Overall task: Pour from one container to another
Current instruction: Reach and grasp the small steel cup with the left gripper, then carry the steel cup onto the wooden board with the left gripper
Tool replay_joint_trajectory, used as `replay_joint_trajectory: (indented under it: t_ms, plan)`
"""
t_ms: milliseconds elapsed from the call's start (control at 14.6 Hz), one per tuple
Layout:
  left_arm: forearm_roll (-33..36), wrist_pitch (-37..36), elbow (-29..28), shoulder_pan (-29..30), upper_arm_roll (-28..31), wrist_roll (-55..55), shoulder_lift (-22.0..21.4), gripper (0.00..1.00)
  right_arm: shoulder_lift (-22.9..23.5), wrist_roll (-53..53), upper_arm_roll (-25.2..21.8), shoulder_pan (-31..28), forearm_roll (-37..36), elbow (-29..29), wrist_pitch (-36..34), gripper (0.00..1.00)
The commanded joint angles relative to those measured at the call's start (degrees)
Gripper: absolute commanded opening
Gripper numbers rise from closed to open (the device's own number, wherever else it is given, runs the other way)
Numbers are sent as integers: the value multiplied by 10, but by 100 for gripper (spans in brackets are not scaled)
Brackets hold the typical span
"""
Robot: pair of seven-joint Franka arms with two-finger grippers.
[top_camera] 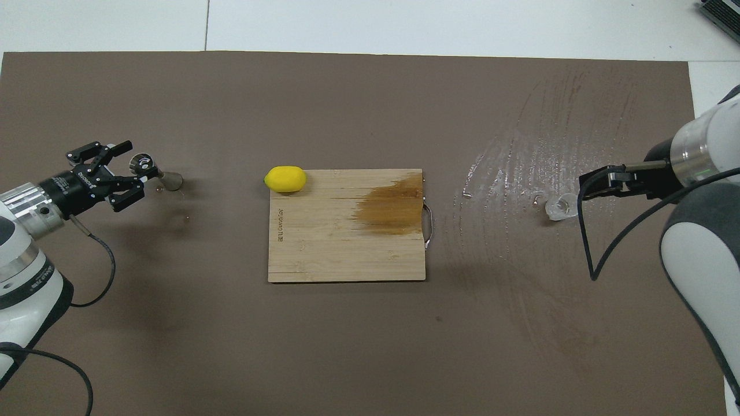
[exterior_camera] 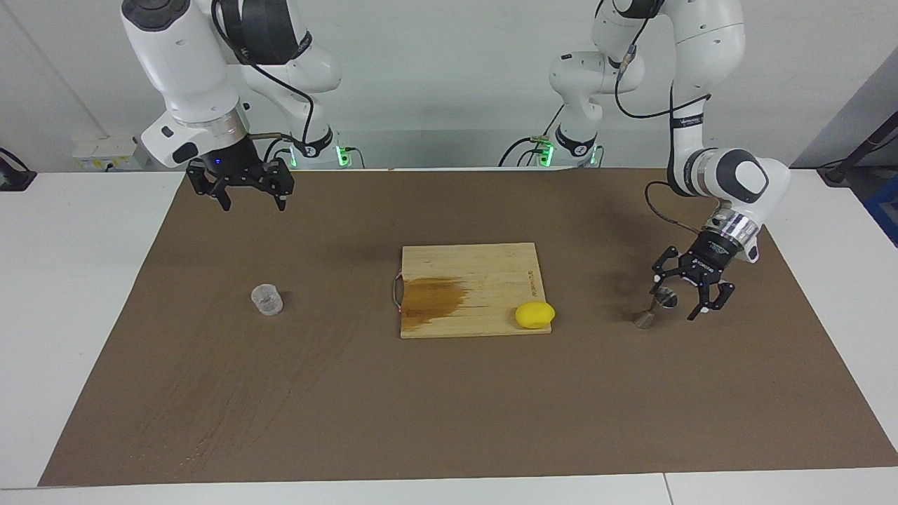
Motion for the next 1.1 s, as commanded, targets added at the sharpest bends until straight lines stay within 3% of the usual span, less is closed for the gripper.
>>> replay_joint_trajectory:
  t_ms: [0,69,137,686,1029]
  plan:
    - [-18,11,4,-9,2,18,6,30,-1,-11,2,-8,10,2,-5,100]
    - [-18,11,4,-10,2,19,6,3,-1,-11,2,-7,10,2,-5,100]
    - [-18,11,3,-10,2,19,6,0,-1,-11,2,-8,10,2,-5,100]
    - [-16,-22,18,-27,2,9,-7,0,-1,-11,3,-7,10,2,-5,100]
    - [-13,-5,19,-121,2,-10,-83,0,-1,-11,3,-8,10,2,-5,100]
